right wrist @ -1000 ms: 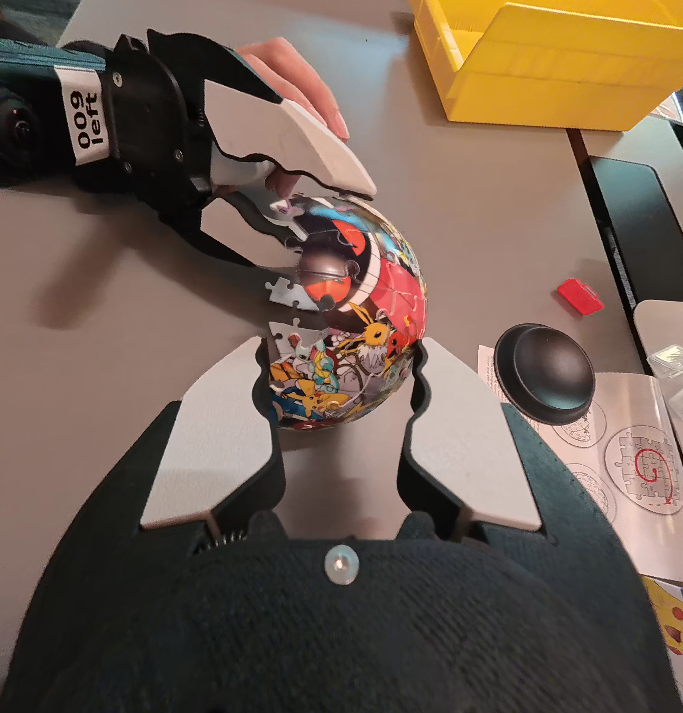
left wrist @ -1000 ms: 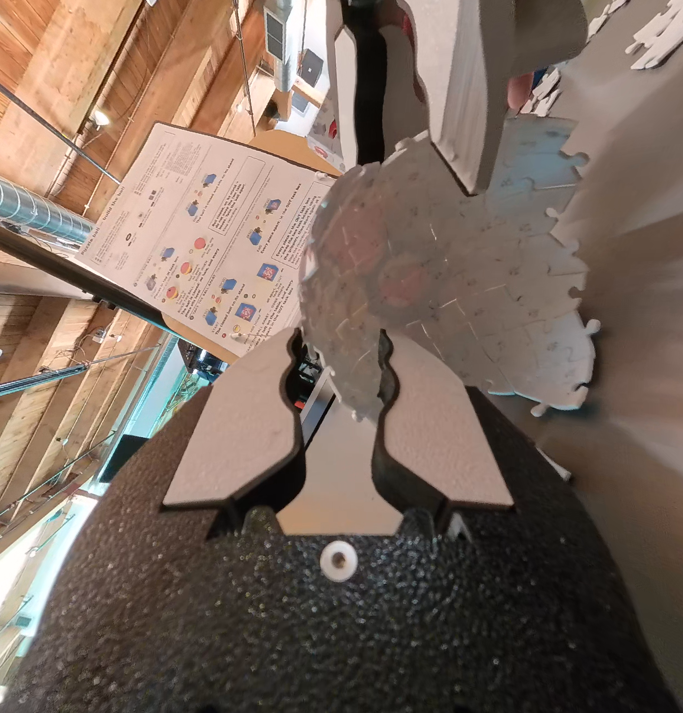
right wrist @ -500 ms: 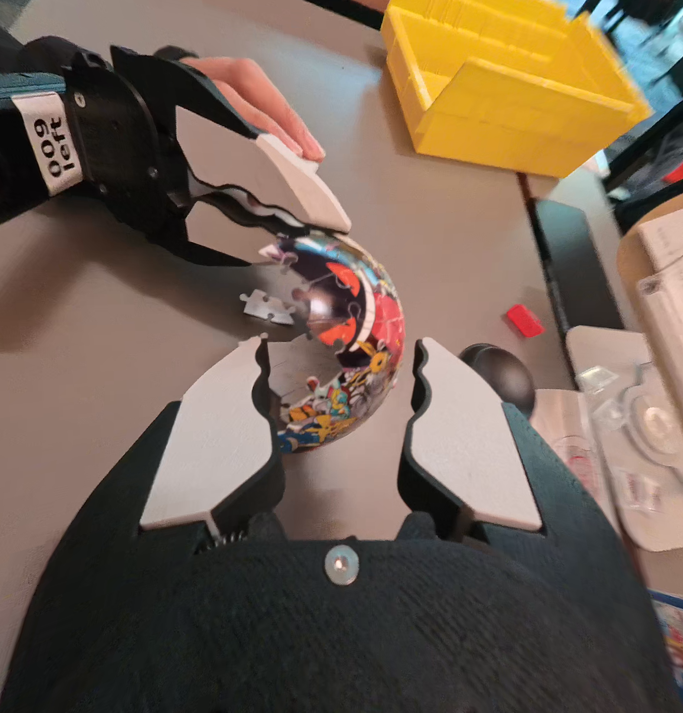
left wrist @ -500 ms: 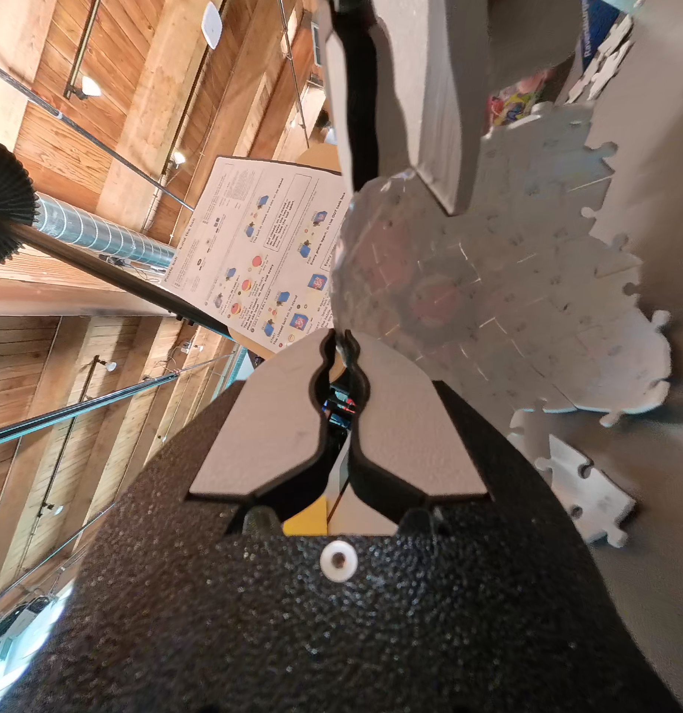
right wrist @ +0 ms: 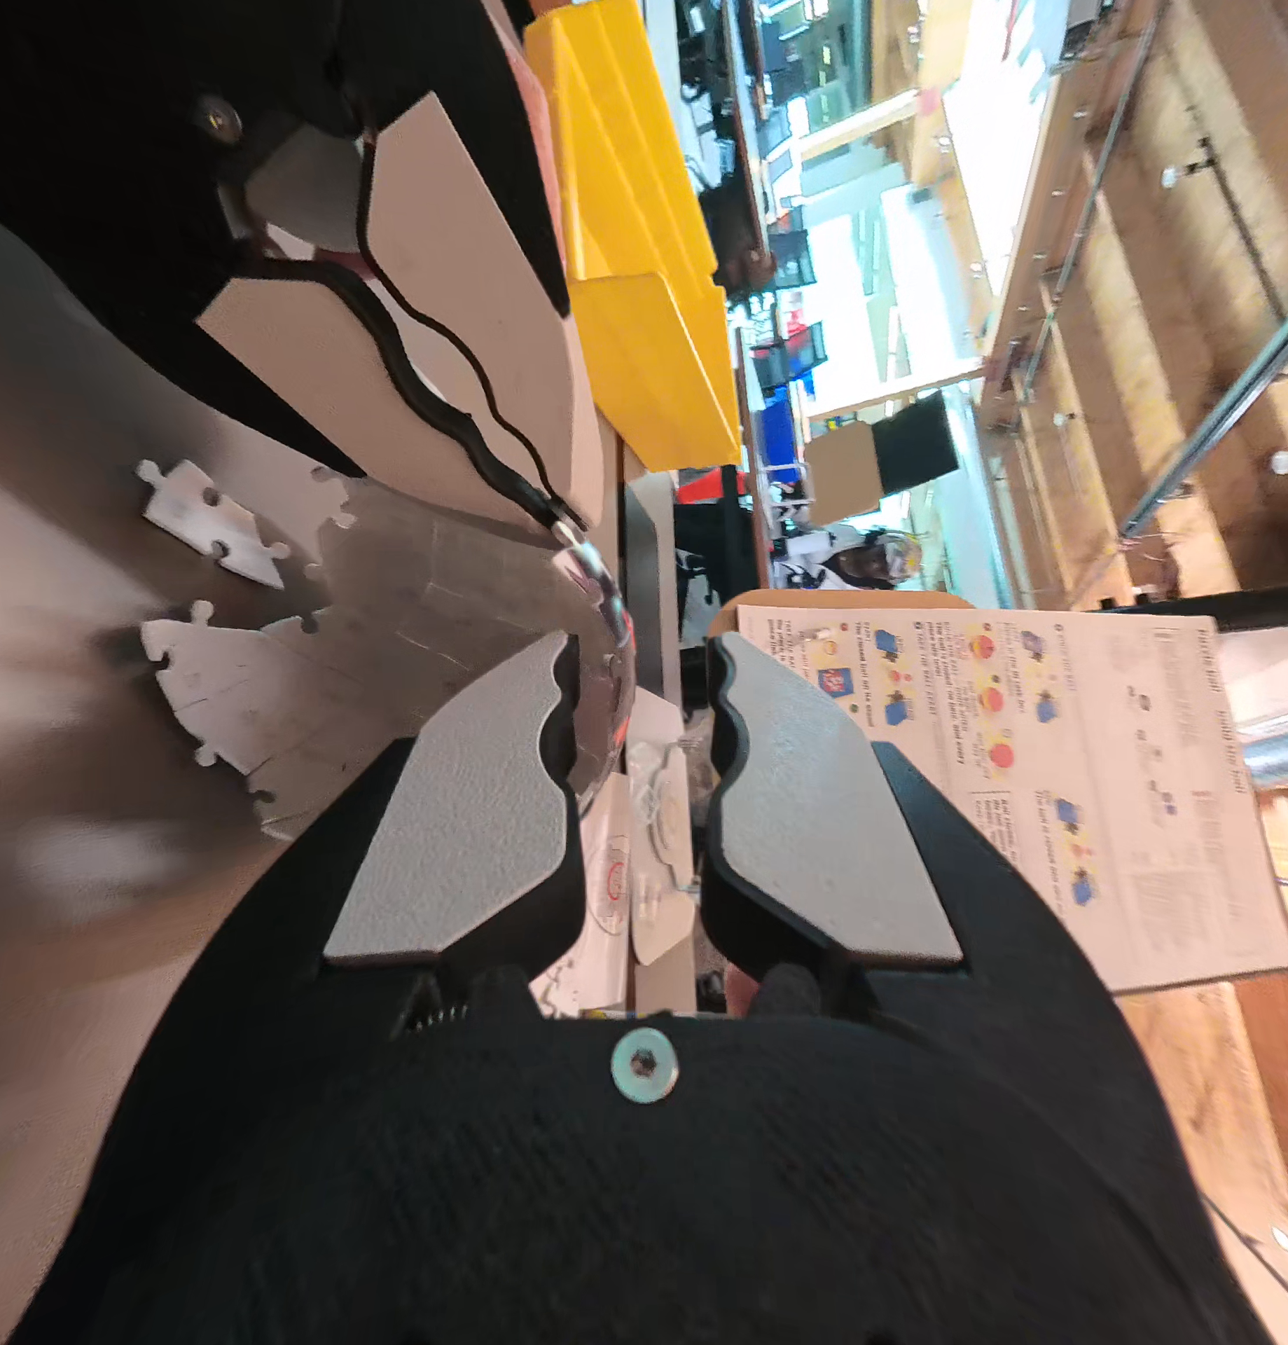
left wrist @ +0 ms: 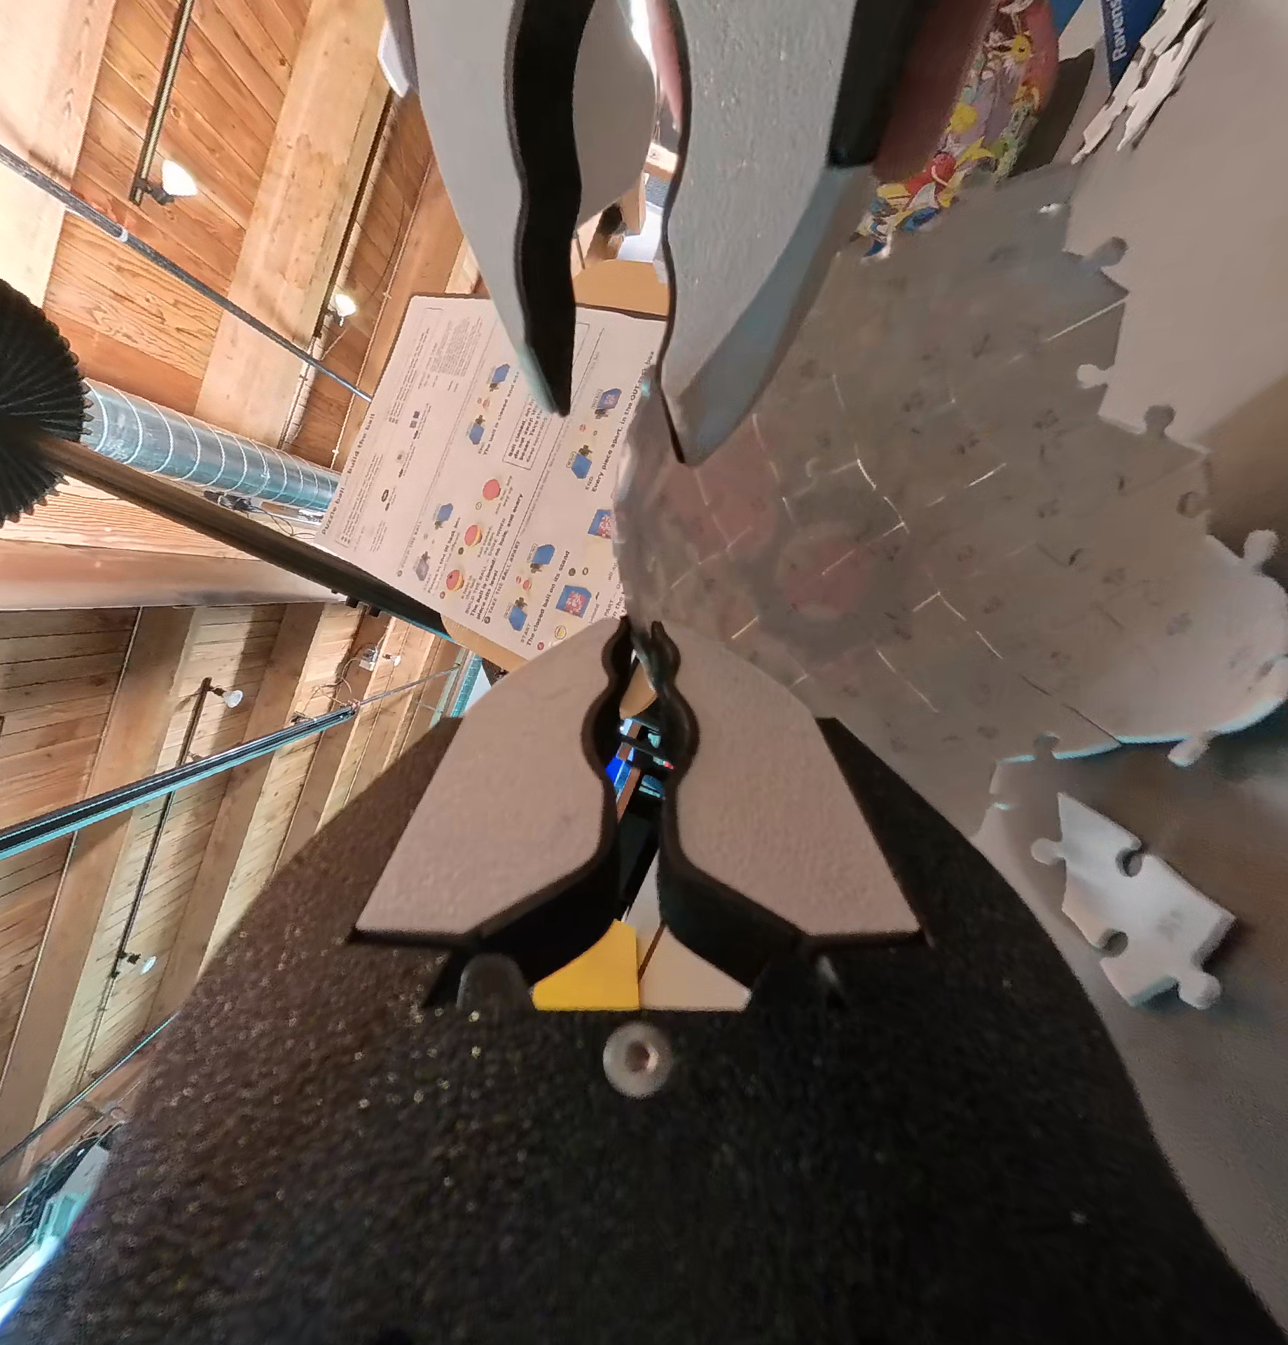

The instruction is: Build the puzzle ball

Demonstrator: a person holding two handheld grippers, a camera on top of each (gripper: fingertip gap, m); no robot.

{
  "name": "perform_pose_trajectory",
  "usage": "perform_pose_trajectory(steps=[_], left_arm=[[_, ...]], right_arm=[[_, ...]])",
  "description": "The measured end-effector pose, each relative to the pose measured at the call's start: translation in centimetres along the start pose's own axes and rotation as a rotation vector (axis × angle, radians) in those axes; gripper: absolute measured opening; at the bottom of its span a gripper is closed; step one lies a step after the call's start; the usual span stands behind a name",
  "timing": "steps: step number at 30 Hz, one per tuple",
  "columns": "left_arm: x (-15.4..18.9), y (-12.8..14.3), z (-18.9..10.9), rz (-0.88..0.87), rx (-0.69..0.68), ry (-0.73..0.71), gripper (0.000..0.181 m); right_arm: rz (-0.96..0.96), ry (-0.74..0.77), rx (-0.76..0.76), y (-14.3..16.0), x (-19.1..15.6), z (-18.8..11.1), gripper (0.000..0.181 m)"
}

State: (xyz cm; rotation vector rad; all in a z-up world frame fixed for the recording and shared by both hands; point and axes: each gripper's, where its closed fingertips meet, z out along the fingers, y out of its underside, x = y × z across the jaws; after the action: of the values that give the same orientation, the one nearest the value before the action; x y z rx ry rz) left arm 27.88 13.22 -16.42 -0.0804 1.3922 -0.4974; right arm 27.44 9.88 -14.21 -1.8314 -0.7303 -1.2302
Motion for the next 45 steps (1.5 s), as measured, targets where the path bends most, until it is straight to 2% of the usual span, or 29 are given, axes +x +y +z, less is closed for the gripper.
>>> perform_pose_trajectory(steps=[10, 20, 21, 22, 23, 25, 28, 31, 34, 36, 39, 41, 45], left_arm=[[0.0, -0.2, 0.0, 0.011, 0.011, -0.008, 0.004], [-0.1, 0.1, -0.3, -0.049, -0.001, 0.007, 0.009], [-0.1, 0.1, -0.5, -0.071, 0.000, 0.015, 0.013], [0.0, 0.0, -0.8, -0.097, 0.005, 0.036, 0.024], [0.2, -0.1, -1.1, -0.127, 0.007, 0.065, 0.035], [0.4, -0.4, -2.2, -0.189, 0.015, 0.102, 0.040], [0.7, -0.7, -4.4, -0.297, 0.012, 0.177, 0.036], [1.6, 0.3, -6.6, -0.461, -0.108, 0.298, 0.026], [4.4, 2.4, -8.7, -0.671, -0.381, 0.482, 0.029], [5.9, 2.9, -9.8, -0.789, -0.512, 0.590, 0.031], [7.3, 2.2, -9.8, -0.991, -0.583, 0.713, 0.034], [8.1, 2.7, -9.6, -1.084, -0.659, 0.764, 0.035], [8.7, 3.2, -8.5, -1.186, -0.733, 0.753, 0.036]], right_arm=[[-0.048, 0.181, -0.033, 0.1, -0.5, -0.6, 0.003], [-0.152, 0.315, -0.091, 0.0, -0.5, -0.8, 0.002], [-0.157, 0.318, -0.091, 0.0, -0.5, -0.8, 0.002], [-0.162, 0.320, -0.096, 0.0, -0.5, -0.8, 0.002], [-0.164, 0.323, -0.100, 0.1, -0.5, -0.9, 0.002], [-0.172, 0.326, -0.104, 0.0, -0.5, -0.9, 0.002], [-0.195, 0.332, -0.105, -0.3, -0.7, -1.0, 0.002], [-0.231, 0.341, -0.108, -0.6, -0.8, -1.1, 0.002], [-0.297, 0.345, -0.114, -1.1, -1.0, -1.2, 0.002], [-0.301, 0.353, -0.104, -1.5, -1.1, -1.2, 0.002], [-0.315, 0.358, -0.104, -1.6, -1.2, -1.2, 0.002], [-0.316, 0.359, -0.103, -1.8, -1.2, -1.2, 0.002], [-0.322, 0.363, -0.097, -2.4, -1.5, -1.2, 0.002]])
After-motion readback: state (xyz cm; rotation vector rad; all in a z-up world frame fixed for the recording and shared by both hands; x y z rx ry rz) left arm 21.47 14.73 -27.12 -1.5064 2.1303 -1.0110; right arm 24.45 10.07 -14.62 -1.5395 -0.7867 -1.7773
